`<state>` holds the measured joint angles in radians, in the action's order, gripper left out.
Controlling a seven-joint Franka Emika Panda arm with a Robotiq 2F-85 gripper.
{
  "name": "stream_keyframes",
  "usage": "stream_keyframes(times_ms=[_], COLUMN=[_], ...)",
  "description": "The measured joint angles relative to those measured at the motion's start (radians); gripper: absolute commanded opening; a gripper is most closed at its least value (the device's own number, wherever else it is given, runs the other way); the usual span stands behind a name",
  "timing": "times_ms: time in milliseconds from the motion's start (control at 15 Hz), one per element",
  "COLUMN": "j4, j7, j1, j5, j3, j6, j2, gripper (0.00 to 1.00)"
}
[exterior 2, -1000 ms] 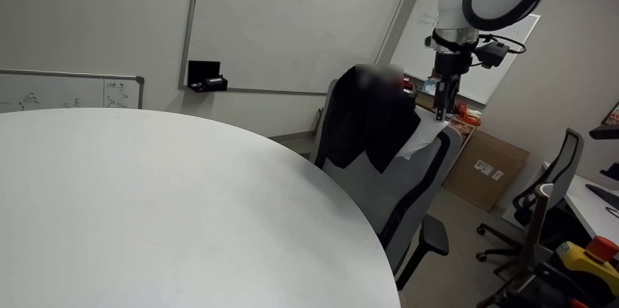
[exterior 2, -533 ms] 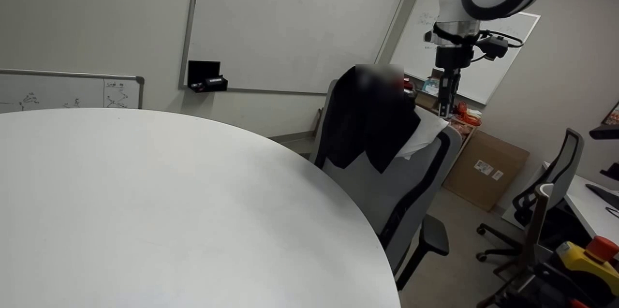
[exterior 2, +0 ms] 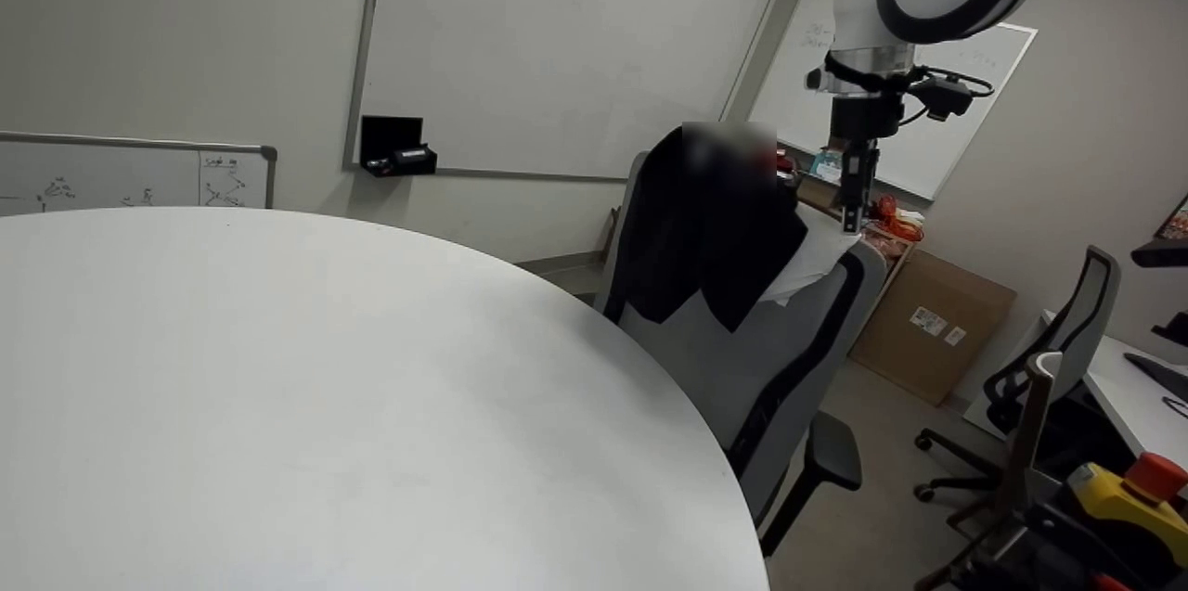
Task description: Hang the white towel and the black shirt on the chair, afterwards take the towel off and put it back on the table
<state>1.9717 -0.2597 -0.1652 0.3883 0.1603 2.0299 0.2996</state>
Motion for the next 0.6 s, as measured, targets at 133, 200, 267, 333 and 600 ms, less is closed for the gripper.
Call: stream_keyframes(times_ms=[133, 200, 267, 333, 600], j4=[0.000, 0.000, 0.000, 0.000, -0.004], j7=[-0.002, -0.002, -0.002, -0.003, -0.009], j1=[0.000, 0.000, 0.000, 0.000, 0.000], j5=[-0.001, -0.001, -0.002, -0.002, -0.007], j3=[0.000, -0.001, -0.001, -0.002, -0.005], j6=[0.000, 0.000, 0.000, 0.000, -0.006], j2=[0.005, 0.008, 0.012, 0.016, 0.022], gripper=[0.38, 0.29, 0.21, 0.12, 0.04])
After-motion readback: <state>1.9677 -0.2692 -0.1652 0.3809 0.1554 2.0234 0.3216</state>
